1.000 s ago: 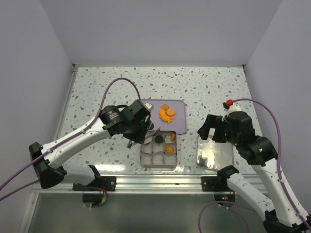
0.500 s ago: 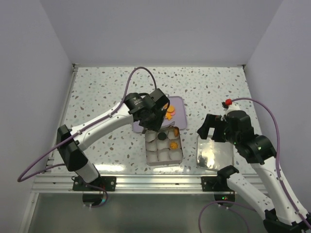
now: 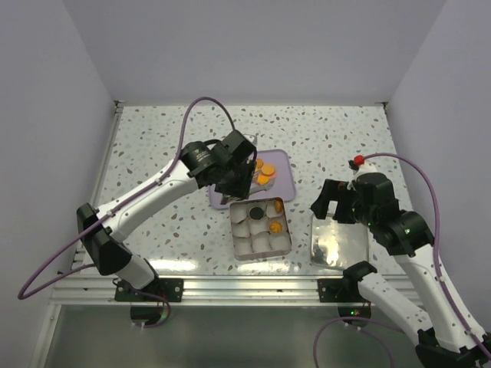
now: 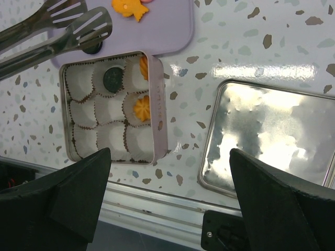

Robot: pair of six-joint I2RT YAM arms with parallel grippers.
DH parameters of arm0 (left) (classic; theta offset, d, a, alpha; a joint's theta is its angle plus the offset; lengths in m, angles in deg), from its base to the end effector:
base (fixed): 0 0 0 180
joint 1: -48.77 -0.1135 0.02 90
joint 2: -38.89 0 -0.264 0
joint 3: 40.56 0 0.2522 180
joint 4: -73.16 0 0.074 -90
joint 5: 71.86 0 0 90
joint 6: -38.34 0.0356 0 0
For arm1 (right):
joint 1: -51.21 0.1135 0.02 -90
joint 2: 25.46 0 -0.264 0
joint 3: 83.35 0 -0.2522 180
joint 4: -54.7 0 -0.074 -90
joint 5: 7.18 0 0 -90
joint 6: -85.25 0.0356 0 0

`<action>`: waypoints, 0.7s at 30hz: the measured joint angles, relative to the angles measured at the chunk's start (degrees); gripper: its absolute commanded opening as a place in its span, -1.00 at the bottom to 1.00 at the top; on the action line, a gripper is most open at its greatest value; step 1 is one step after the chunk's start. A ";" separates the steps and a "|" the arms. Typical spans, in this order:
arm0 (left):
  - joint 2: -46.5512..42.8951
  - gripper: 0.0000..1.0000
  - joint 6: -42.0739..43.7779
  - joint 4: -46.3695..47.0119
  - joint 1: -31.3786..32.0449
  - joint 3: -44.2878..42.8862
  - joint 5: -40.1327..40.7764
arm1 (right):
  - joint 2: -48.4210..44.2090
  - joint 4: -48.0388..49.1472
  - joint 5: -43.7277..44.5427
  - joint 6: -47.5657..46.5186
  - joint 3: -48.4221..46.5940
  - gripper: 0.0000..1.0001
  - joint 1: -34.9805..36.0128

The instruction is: Pack the cookies

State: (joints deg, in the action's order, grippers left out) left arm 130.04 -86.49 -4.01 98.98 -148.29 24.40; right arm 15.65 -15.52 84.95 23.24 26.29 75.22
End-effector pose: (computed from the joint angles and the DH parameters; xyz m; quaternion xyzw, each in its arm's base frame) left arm 0.2082 -0.2440 0.3541 0.1155 0.9590 -0.1324 0.2225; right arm 0.1137 0.0492 0.3385 0.0393 0.9089 0.1667 0.3803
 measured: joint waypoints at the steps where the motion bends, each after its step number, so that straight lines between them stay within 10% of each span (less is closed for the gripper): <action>1: -1.01 0.02 -0.09 0.20 -0.20 0.87 -0.09 | 0.09 0.09 -0.02 0.00 0.00 0.97 0.00; 21: 8.02 0.12 -0.52 4.04 -2.16 2.80 1.88 | 0.13 0.33 -0.02 -0.24 0.00 0.97 0.00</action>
State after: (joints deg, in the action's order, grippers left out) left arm 138.07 -87.02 0.03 96.82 -145.49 26.28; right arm 15.78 -15.20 84.93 23.00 26.29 75.22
